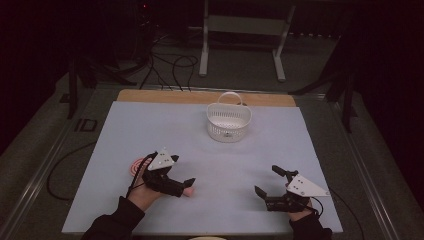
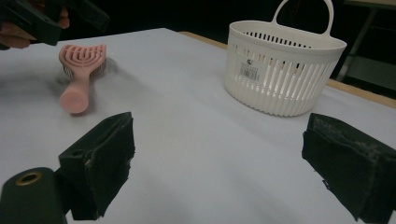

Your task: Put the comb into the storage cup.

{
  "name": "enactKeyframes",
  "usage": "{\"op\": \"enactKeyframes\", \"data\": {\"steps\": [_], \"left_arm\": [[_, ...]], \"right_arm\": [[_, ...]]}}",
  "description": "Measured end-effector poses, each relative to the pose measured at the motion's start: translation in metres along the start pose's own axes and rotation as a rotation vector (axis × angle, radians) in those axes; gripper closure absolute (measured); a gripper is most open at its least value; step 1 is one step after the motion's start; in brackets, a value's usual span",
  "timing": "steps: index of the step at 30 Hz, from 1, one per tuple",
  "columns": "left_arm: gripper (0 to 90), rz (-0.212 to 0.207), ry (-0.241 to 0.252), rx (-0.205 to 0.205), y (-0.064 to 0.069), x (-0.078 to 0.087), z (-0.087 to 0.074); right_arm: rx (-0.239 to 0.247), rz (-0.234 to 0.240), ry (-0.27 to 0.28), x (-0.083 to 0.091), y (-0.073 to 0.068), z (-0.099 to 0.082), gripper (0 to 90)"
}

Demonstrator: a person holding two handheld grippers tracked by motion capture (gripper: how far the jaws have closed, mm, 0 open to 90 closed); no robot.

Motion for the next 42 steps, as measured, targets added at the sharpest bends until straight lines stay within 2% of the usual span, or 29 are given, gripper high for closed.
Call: {"op": "enactKeyframes", "data": {"steps": [7, 12, 18, 22, 26, 28, 29, 35, 37, 38, 42], "left_arm": [[17.4, 0.009, -0.015, 0.022, -0.003, -0.007, -0.006], [25.3, 0.022, -0.03, 0.065, -0.005, -0.011, -0.008], [37.0, 0.04, -0.035, 0.077, -0.005, -0.013, -0.009], [47.3, 0.044, -0.048, 0.065, -0.004, -0.014, -0.01], [56.5, 0.043, -0.08, 0.06, -0.002, -0.017, -0.012], [61.8, 0.039, -0.078, 0.062, -0.002, -0.018, -0.012], [65.4, 0.049, -0.088, 0.069, -0.002, -0.019, -0.012], [80.4, 0.053, -0.123, 0.091, -0.002, -0.023, -0.015], [81.4, 0.053, -0.123, 0.091, -0.002, -0.023, -0.015], [87.6, 0.064, -0.149, 0.107, -0.003, -0.025, -0.018], [89.8, 0.055, -0.174, 0.12, -0.003, -0.028, -0.021]], "right_arm": [[0.001, 0.002, -0.002, 0.0, 0.0, 0.0, 9.2], [0.001, 0.003, -0.003, 0.0, -0.001, 0.0, 9.2], [-0.001, 0.004, -0.002, 0.0, -0.001, 0.0, 9.2], [-0.004, 0.003, 0.001, 0.0, -0.001, 0.0, 9.2], [-0.001, 0.003, 0.002, 0.0, -0.001, 0.0, 9.2], [-0.003, 0.003, 0.0, 0.0, -0.001, 0.0, 9.2], [0.002, 0.004, -0.002, 0.0, -0.001, 0.0, 9.2], [0.001, 0.004, 0.0, 0.0, -0.001, 0.0, 9.2], [0.0, 0.003, -0.001, 0.0, -0.001, 0.0, 9.2], [-0.002, 0.002, 0.001, 0.0, -0.001, 0.0, 9.2], [0.001, 0.004, 0.003, 0.0, -0.001, 0.0, 9.2]]}}
Point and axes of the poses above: each handheld gripper's, and its own axes: x roughly backward along the jaws, z roughly out of its top, y roughly to its right, the point moved 2 cm from there along -x, roughly forward along the jaws, and after that the axes turned 9 degrees about -z, right-handed, at the moved point
